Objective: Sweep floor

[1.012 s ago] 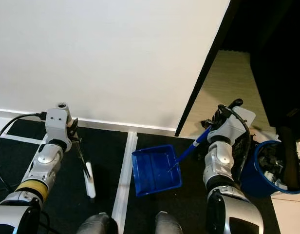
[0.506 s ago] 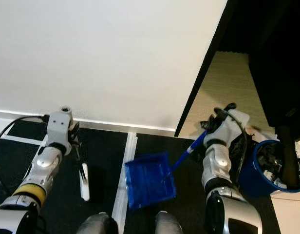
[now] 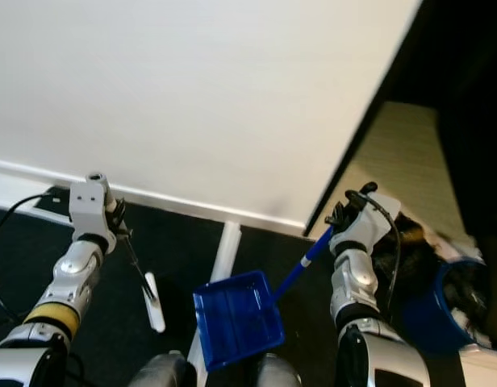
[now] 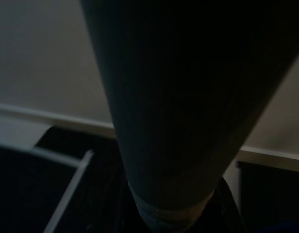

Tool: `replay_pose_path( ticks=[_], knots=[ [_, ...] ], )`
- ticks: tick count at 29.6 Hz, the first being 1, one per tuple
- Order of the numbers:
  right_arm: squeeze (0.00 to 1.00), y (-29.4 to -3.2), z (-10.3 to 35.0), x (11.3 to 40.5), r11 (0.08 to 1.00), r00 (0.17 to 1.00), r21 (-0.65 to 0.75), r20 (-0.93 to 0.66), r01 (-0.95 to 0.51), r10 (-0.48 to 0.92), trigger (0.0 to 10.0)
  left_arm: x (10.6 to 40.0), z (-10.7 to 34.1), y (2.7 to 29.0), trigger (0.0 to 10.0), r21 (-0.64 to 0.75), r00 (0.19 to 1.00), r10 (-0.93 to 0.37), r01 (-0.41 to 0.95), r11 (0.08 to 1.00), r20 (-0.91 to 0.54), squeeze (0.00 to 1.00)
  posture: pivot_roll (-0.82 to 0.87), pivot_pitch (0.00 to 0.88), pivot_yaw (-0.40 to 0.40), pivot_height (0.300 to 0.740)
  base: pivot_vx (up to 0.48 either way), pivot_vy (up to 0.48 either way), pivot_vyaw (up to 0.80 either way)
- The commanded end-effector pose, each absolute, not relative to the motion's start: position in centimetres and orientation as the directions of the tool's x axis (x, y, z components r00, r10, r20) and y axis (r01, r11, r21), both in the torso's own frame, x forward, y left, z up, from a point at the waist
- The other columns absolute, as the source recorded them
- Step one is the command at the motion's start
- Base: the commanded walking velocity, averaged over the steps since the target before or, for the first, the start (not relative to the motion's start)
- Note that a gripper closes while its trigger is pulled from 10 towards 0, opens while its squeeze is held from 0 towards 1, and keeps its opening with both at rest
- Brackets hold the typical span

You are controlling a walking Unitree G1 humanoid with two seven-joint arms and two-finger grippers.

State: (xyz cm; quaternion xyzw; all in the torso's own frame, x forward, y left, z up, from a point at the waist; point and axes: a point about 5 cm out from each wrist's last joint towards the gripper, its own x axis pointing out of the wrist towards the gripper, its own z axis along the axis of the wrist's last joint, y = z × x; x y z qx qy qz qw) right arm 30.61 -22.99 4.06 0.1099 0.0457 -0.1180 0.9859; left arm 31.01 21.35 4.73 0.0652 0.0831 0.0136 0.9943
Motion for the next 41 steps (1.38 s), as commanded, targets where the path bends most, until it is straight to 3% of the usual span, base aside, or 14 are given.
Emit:
replay_pose_path(
  ticks=[1, 8, 16, 26, 31, 41],
  knots=[
    [0.00, -22.7, 4.2, 30.9, 0.944, 0.970, 0.232, -0.115, 0.235, -0.214, 10.0, 31.0, 4.5, 21.4, 10.0, 0.176, 0.980, 0.041, -0.007, 0.984, -0.193, 0.00, 0.13, 0.033, -0.049, 0.740, 0.000, 0.000, 0.80],
    [0.00, -23.0, 4.0, 30.7, 0.941, 0.967, 0.230, -0.128, 0.247, -0.222, 10.0, 30.8, 4.2, 21.2, 10.0, 0.229, 0.973, 0.006, 0.048, 0.972, -0.232, 0.00, 0.13, 0.040, -0.047, 0.740, 0.000, 0.000, 0.80],
    [0.00, -23.0, 3.3, 30.1, 0.929, 0.957, 0.246, -0.158, 0.275, -0.241, 10.0, 30.5, 3.8, 19.1, 10.0, 0.312, 0.961, -0.113, 0.191, 0.931, -0.251, 0.00, 0.13, 0.045, -0.046, 0.740, 0.000, 0.000, 0.80],
    [0.00, -23.6, 3.8, 30.4, 0.919, 0.950, 0.248, -0.145, 0.305, -0.276, 10.0, 30.3, 3.6, 18.6, 10.0, 0.324, 0.963, -0.107, 0.187, 0.927, -0.248, 0.00, 0.13, 0.038, -0.048, 0.740, 0.000, 0.000, 0.80],
    [0.00, -23.6, 4.4, 31.0, 0.918, 0.953, 0.260, -0.133, 0.299, -0.273, 10.0, 30.3, 3.7, 20.0, 10.0, 0.264, 0.964, -0.026, 0.099, 0.959, -0.265, 0.00, 0.14, 0.038, -0.056, 0.740, 0.000, 0.000, 0.80],
    [0.00, -23.8, 4.8, 31.3, 0.915, 0.951, 0.262, -0.126, 0.307, -0.283, 10.0, 30.2, 3.7, 21.0, 10.0, 0.291, 0.959, 0.003, 0.083, 0.953, -0.284, 0.00, 0.14, 0.035, -0.063, 0.740, 0.000, 0.000, 0.80]
  ],
)
